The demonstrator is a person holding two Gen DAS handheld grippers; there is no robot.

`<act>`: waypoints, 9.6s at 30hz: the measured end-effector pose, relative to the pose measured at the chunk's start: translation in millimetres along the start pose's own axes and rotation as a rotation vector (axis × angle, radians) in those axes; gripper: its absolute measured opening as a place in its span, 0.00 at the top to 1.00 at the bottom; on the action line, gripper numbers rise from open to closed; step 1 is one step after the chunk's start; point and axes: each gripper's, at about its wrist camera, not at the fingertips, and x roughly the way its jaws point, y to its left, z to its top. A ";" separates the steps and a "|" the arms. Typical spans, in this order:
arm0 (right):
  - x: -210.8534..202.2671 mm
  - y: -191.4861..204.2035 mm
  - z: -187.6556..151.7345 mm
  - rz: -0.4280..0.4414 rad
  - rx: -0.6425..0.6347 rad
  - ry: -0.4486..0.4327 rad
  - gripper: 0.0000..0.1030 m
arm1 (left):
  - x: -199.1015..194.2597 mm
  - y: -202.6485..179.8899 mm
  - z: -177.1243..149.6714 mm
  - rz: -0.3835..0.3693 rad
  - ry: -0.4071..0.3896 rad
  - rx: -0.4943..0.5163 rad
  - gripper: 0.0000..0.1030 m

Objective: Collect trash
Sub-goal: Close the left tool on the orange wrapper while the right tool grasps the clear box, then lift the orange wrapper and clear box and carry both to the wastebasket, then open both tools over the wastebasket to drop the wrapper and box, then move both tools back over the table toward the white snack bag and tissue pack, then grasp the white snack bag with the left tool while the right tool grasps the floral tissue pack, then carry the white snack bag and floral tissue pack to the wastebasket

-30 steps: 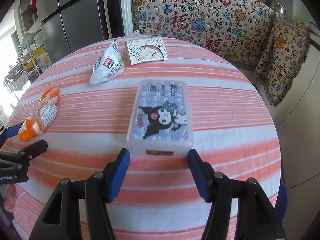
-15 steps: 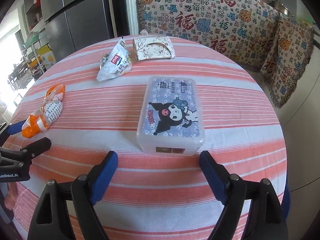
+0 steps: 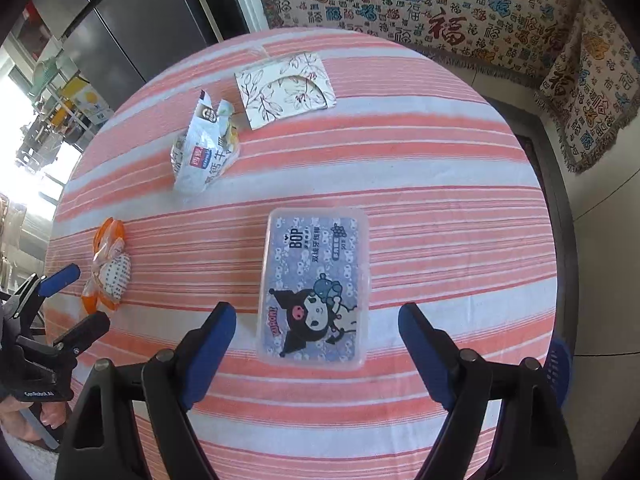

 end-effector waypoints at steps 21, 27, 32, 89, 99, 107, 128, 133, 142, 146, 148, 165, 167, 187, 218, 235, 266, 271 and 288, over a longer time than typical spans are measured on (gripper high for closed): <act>-16.8 -5.4 -9.1 0.015 -0.018 -0.086 0.39 | -24.6 -36.4 -8.1 -0.054 -0.057 0.044 0.56; -22.6 -28.5 -31.3 0.054 0.016 -0.084 0.39 | -28.6 -76.6 -10.5 -0.099 -0.054 0.084 0.56; -27.7 -47.5 -44.2 0.067 0.043 -0.092 0.39 | -23.5 -107.9 -9.6 -0.130 -0.040 0.108 0.56; -62.6 -456.1 -249.0 -0.016 0.667 -0.364 0.32 | 50.4 -476.4 -40.2 -0.444 0.037 0.407 0.19; -96.0 -371.4 -217.2 -0.170 0.390 -0.515 0.32 | -11.0 -337.8 -83.5 -0.235 -0.097 0.401 0.14; -91.7 -230.0 -186.7 -0.133 0.092 -0.537 0.32 | -8.5 -189.2 -78.0 -0.024 -0.112 0.198 0.14; 18.5 -20.1 -55.5 -0.059 -0.115 -0.335 0.26 | 9.0 -52.7 -48.7 0.145 -0.152 -0.047 0.00; 20.6 -19.0 -54.7 -0.063 -0.111 -0.354 0.24 | 7.1 -54.8 -49.2 0.136 -0.152 -0.042 0.00; 21.6 -18.6 -53.3 -0.067 -0.113 -0.353 0.24 | -3.1 -55.7 -6.0 0.039 -0.151 -0.042 0.01; 21.8 -18.1 -53.0 -0.068 -0.114 -0.353 0.24 | 16.3 -70.7 40.7 0.044 -0.158 0.010 0.01; 21.9 -17.8 -52.9 -0.067 -0.113 -0.353 0.24 | 30.9 -71.6 62.4 0.062 -0.156 -0.007 0.01; 21.4 -17.6 -53.7 -0.065 -0.113 -0.352 0.24 | 8.7 -30.2 42.4 0.051 -0.140 -0.029 0.64; 21.4 -17.8 -53.8 -0.065 -0.113 -0.352 0.24 | -7.2 -19.4 25.2 0.047 -0.134 -0.052 0.64; 21.7 -14.8 -38.7 -0.077 -0.005 -0.292 0.21 | 3.2 7.9 -33.6 0.155 -0.135 -0.088 0.07; 41.5 46.6 60.8 0.004 -0.093 -0.169 0.35 | 5.5 19.9 -26.8 0.153 -0.112 -0.116 0.03; -4.2 -45.7 -98.4 0.084 -0.141 -0.198 0.22 | -4.5 9.8 -48.0 0.121 -0.097 -0.024 0.02; -17.8 -58.2 -57.0 0.053 -0.216 -0.100 0.35 | -15.4 4.9 -22.5 -0.132 -0.161 -0.059 0.69; -33.1 -66.9 -80.2 0.092 -0.146 -0.127 0.35 | -27.8 -36.0 -27.8 -0.169 -0.157 -0.007 0.69; -112.7 -234.7 -173.5 0.035 0.147 -0.238 0.35 | -66.9 -291.8 -25.3 -0.449 -0.132 0.298 0.69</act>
